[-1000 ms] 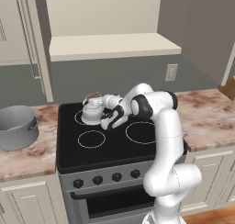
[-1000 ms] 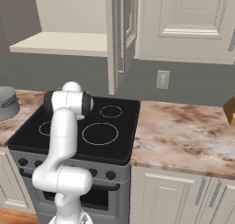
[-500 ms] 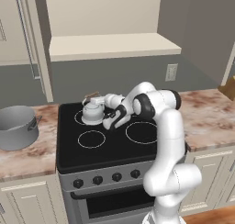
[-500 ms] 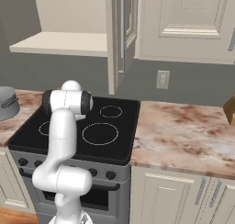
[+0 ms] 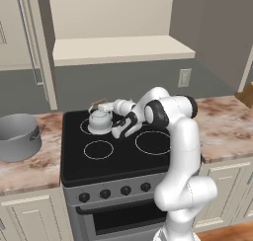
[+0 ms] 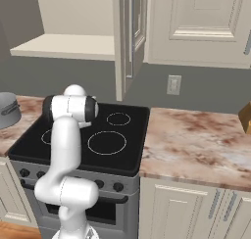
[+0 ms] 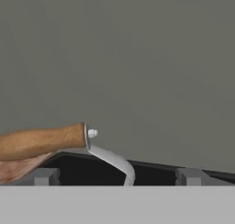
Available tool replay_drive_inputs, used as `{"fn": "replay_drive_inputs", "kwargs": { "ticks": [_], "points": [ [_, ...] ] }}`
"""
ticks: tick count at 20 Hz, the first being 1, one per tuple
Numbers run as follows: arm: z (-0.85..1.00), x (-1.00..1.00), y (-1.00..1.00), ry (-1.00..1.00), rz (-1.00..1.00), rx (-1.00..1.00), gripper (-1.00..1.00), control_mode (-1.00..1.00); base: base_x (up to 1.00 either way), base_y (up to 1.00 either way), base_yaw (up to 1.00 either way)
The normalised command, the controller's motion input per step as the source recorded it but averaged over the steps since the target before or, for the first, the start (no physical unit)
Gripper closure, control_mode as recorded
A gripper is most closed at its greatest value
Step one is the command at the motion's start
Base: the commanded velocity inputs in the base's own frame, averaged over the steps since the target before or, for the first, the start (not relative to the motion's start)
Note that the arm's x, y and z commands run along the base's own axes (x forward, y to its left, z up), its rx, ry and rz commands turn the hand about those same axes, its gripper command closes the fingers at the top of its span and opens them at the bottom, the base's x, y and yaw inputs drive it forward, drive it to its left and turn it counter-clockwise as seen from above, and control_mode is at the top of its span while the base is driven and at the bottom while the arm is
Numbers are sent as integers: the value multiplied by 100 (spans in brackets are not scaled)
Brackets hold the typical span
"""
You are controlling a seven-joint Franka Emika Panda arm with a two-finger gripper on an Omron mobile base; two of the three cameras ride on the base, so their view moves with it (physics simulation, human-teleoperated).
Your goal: Pick the kettle from the cabinet and place it on a stove burner. Then pick the pot from the counter and place it on another stove burner. Finally, turn both burners on.
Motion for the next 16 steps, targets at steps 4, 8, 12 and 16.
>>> {"fn": "replay_drive_inputs", "kwargs": {
  "ticks": [4, 8, 12, 16],
  "points": [
    [0, -38, -1, -6, 0, 0, -100, -100, 0, 0, 0],
    [-3, -39, -1, -4, 0, 0, -100, -100, 0, 0, 0],
    [-1, -39, -5, -4, 0, 0, -100, -100, 0, 0, 0],
    [0, -38, -9, -5, 0, 0, -100, -100, 0, 0, 0]
  ]
}}
